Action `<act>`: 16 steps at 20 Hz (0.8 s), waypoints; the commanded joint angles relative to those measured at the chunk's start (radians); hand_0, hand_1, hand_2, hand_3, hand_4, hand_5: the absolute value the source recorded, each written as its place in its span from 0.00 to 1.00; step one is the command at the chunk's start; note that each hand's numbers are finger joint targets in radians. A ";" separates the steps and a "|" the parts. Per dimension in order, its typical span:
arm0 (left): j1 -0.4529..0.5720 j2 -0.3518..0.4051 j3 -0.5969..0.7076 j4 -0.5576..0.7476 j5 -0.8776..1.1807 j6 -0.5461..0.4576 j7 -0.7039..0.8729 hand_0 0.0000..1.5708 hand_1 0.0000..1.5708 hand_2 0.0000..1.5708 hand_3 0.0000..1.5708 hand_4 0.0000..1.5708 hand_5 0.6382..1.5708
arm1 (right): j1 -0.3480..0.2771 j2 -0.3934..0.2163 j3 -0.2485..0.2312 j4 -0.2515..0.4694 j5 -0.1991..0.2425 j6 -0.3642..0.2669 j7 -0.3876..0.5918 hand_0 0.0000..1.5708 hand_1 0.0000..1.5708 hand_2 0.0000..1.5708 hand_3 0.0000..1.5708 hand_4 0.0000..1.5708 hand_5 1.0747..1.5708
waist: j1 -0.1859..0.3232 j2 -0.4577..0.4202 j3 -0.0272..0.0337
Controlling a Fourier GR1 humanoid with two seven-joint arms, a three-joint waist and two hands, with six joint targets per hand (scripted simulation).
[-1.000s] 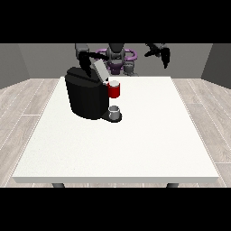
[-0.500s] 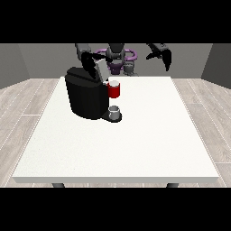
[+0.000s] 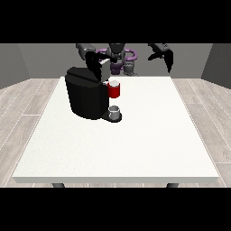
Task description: Insert the coffee pod into the coffee machine and close the lid
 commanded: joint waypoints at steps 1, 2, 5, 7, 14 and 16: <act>0.030 -0.012 -0.021 0.002 -0.023 0.010 -0.037 0.00 0.00 0.00 0.00 0.21 1.00 | -0.038 0.045 0.050 -0.025 0.022 0.015 -0.067 0.00 0.00 0.00 0.00 0.00 1.00 | 0.042 0.010 -0.0093; -0.003 0.014 0.011 0.007 0.002 0.003 0.011 0.00 0.00 0.00 0.00 0.20 1.00 | -0.018 0.075 0.072 -0.035 0.027 0.012 -0.059 0.00 0.00 0.00 0.00 0.00 1.00 | 0.033 -0.012 -0.0092; -0.024 -0.012 -0.039 -0.001 -0.030 0.007 -0.002 0.00 0.00 0.00 0.00 0.21 1.00 | -0.096 0.038 0.084 -0.038 0.075 -0.021 -0.010 0.00 0.00 0.00 0.00 0.00 1.00 | 0.077 0.014 -0.0095; -0.010 -0.040 -0.060 0.014 -0.046 0.022 -0.042 0.00 0.00 0.00 0.00 0.21 1.00 | -0.128 0.035 0.093 -0.056 0.085 -0.025 0.024 0.00 0.00 0.00 0.00 0.06 1.00 | 0.092 0.020 -0.0102; -0.055 -0.040 -0.066 -0.003 -0.023 -0.003 -0.033 0.00 0.00 0.00 0.00 0.28 1.00 | -0.184 -0.056 0.062 -0.082 0.093 0.009 0.068 0.00 0.00 0.00 0.00 0.15 1.00 | 0.172 0.070 -0.0088; -0.073 -0.041 -0.089 0.001 -0.048 0.000 -0.034 0.00 0.00 0.00 0.00 0.25 1.00 | -0.200 -0.028 0.059 -0.110 0.101 -0.042 0.093 0.00 0.00 0.00 0.00 0.06 1.00 | 0.195 0.086 -0.0086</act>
